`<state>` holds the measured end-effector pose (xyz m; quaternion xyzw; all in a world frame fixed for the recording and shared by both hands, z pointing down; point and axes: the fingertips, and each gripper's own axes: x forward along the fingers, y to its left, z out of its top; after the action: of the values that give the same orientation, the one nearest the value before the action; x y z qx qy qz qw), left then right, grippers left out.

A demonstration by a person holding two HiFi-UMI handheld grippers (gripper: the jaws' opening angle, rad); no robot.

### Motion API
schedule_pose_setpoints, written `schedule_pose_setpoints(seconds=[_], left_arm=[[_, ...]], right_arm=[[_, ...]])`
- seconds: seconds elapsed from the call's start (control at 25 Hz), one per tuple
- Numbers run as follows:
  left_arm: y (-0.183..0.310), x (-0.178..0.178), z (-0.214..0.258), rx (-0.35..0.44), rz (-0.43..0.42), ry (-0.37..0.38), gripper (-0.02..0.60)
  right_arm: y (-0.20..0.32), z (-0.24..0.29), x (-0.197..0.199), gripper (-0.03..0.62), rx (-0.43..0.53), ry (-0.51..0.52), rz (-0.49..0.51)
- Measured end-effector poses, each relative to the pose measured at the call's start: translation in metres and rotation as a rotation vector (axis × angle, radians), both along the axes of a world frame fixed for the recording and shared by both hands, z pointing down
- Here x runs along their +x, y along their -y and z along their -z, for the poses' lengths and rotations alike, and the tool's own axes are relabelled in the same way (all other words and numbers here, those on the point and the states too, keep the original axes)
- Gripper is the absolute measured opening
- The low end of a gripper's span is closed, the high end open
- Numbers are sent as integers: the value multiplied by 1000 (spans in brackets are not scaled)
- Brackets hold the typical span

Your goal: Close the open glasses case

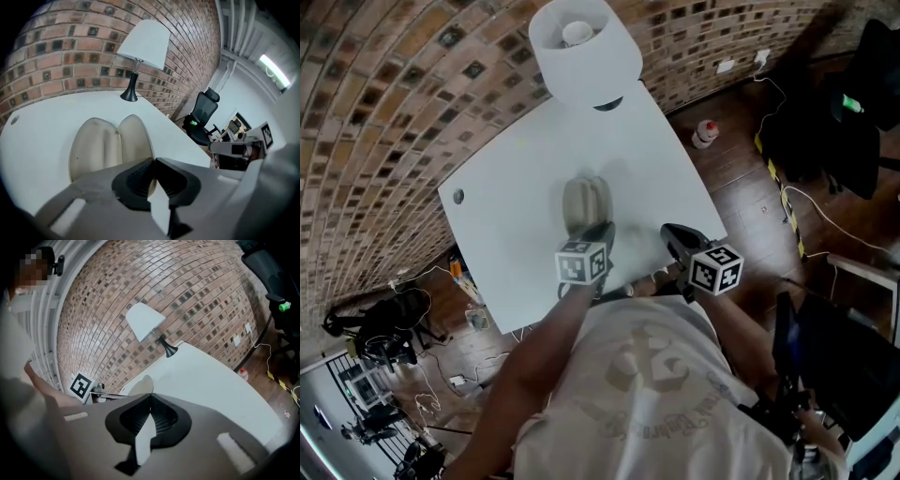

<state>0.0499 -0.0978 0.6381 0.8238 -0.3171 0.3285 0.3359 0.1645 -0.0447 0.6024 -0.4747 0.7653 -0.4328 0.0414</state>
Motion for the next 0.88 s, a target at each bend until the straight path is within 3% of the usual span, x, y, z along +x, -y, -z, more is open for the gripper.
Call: schedule_pose_setpoints(seconds=[0.2,0.48,0.72,0.88], left_arm=[[-4,-11,17,-34,28,-85,29],[1,-27,31,-102,82,-308,30],[0,-56,29,-92,79,-315,37],[3,-70,32,-135,126,-425,31]], right_arm=[[5,0,-9,9,-10,-7,33],[15,3,-31,9,-19,-12,73],[17,6,-54,9,-28,-30,100],[19,9,-69,9,-35,-45,114]])
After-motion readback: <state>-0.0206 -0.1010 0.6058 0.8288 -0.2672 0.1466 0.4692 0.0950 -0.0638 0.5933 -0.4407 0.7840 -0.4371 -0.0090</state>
